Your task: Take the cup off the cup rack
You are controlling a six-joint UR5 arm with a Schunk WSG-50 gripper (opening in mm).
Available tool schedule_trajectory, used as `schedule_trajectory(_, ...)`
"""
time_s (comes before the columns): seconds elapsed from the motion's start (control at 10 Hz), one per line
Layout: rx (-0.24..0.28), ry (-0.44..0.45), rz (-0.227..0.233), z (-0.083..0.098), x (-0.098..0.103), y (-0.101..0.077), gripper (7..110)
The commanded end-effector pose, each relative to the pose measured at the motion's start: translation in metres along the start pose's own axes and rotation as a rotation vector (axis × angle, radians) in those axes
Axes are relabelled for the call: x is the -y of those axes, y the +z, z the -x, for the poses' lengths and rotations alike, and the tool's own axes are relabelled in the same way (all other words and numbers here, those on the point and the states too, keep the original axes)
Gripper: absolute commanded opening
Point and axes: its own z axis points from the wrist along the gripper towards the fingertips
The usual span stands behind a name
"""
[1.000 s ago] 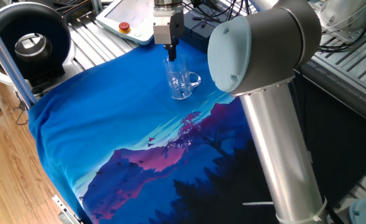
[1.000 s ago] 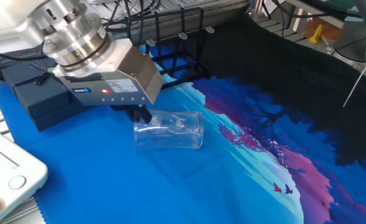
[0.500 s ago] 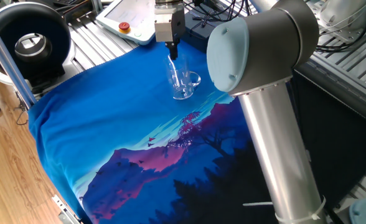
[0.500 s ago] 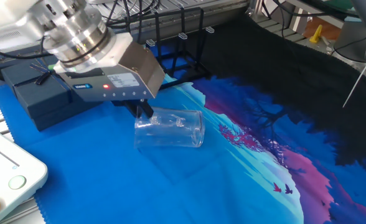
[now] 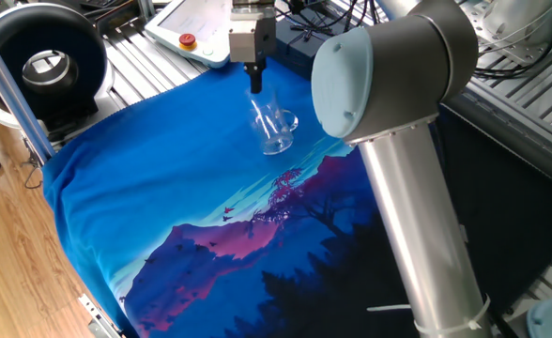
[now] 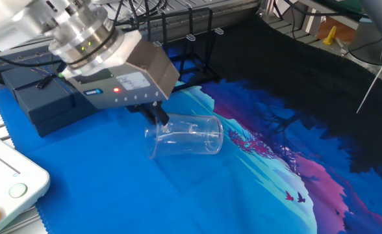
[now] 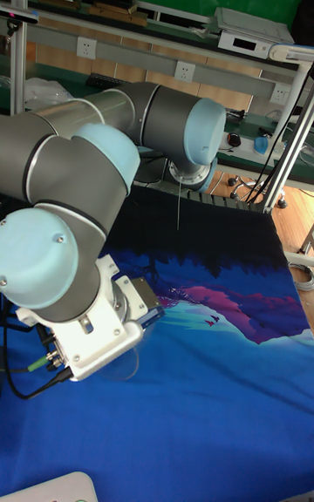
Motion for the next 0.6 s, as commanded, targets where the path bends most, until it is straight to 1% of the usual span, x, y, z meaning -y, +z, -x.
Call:
schedule_trajectory(0.0, -0.023, 0.022, 0.007, -0.013, -0.016, -0.015, 7)
schedule_trajectory(0.1, -0.026, 0.027, 0.007, -0.015, -0.018, -0.016, 7)
schedule_trajectory(0.3, -0.023, 0.044, -0.004, -0.016, -0.024, -0.01, 7)
schedule_trajectory(0.5, -0.027, 0.073, -0.041, -0.021, -0.028, -0.004, 7)
